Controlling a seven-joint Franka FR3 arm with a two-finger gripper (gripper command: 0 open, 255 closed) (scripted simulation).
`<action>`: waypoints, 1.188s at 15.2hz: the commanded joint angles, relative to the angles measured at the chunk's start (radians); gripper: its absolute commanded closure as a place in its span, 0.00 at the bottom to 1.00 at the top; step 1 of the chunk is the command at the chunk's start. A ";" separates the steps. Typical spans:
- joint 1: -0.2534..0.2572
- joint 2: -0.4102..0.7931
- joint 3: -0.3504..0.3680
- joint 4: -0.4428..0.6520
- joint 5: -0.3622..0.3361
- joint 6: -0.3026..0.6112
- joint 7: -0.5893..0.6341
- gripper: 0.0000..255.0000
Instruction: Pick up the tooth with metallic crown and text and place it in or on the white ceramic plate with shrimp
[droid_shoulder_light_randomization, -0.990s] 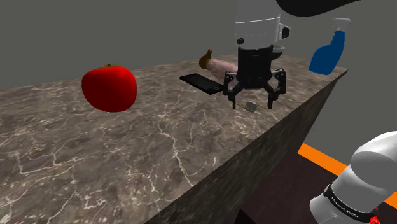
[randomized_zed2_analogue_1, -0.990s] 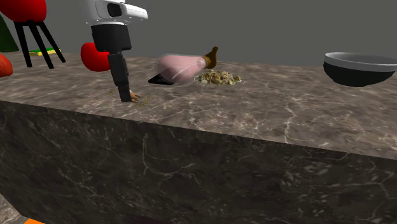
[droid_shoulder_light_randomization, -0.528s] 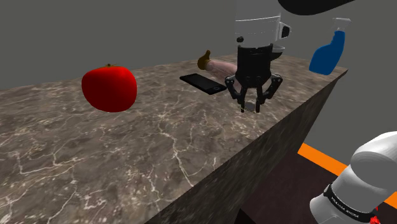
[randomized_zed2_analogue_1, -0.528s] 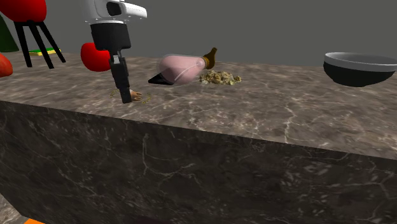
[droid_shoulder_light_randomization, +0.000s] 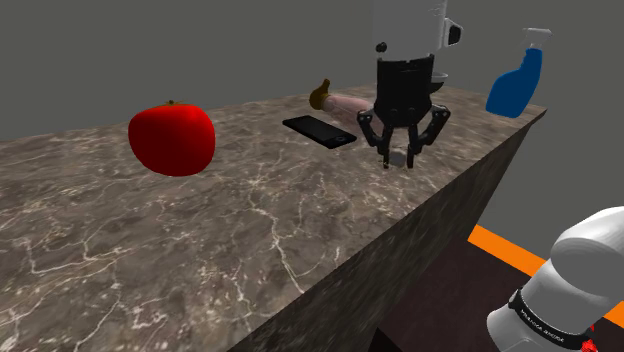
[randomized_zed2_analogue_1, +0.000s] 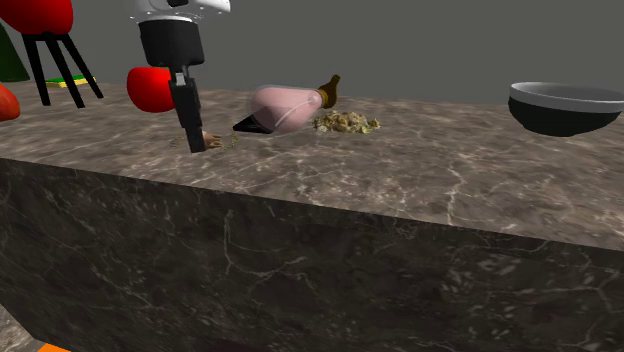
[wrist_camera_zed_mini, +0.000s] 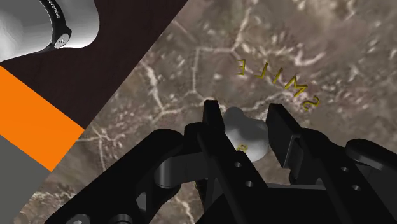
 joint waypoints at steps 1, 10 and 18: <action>-0.004 0.009 0.000 0.035 -0.005 -0.027 0.005 1.00; -0.021 0.058 -0.001 0.194 -0.030 -0.143 0.024 1.00; -0.074 0.179 -0.018 0.303 -0.120 -0.157 -0.035 1.00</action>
